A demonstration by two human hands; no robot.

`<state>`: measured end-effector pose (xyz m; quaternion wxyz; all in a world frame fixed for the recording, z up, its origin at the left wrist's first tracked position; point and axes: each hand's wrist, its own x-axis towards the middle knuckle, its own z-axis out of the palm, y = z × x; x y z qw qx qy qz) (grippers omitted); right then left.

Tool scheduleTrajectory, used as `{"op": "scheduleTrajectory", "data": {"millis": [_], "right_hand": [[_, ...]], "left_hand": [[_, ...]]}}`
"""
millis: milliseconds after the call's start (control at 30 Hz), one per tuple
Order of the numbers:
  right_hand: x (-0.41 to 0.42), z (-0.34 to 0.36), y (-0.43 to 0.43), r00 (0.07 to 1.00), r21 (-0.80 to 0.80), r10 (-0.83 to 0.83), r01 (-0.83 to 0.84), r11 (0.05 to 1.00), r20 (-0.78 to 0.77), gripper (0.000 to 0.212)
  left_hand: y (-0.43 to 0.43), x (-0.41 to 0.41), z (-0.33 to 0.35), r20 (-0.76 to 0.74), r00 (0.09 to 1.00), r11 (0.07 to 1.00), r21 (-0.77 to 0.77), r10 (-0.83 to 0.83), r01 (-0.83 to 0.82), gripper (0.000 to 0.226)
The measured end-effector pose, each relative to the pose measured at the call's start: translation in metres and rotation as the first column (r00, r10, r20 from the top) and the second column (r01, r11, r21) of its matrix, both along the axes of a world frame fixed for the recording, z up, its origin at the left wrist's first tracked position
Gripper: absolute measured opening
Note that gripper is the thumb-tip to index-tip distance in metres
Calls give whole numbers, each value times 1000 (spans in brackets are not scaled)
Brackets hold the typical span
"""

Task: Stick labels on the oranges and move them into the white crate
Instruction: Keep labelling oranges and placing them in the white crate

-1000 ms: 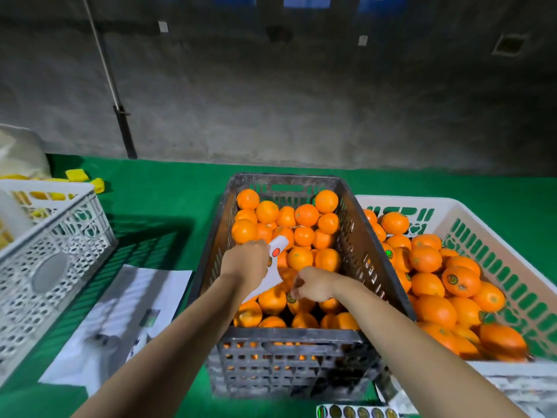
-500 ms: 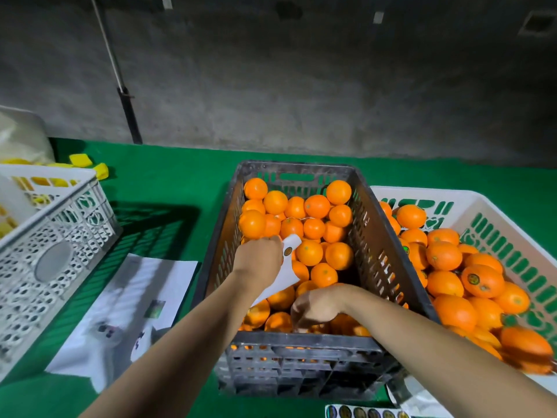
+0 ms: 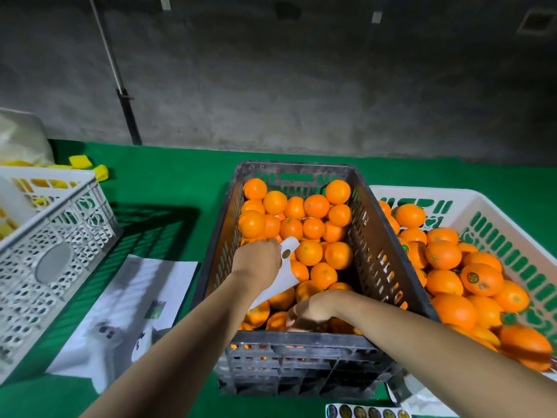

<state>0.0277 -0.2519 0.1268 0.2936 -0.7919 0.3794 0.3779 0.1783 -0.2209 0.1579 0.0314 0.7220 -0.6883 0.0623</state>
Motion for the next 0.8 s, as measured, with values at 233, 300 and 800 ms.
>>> {"op": "scheduleTrajectory", "data": {"millis": [233, 300, 800], "right_hand": [[0, -2, -4, 998, 1, -24, 24, 1000, -61, 57], [2, 3, -2, 999, 6, -10, 10, 1000, -37, 52], [-40, 60, -57, -703, 964, -710, 212, -158, 38, 72]], "left_hand": [[2, 0, 1, -27, 1000, 1000, -2, 5, -5, 15], [3, 1, 3, -63, 997, 997, -66, 41, -46, 17], [13, -2, 21, -89, 982, 962, -202, 168, -183, 16]]}}
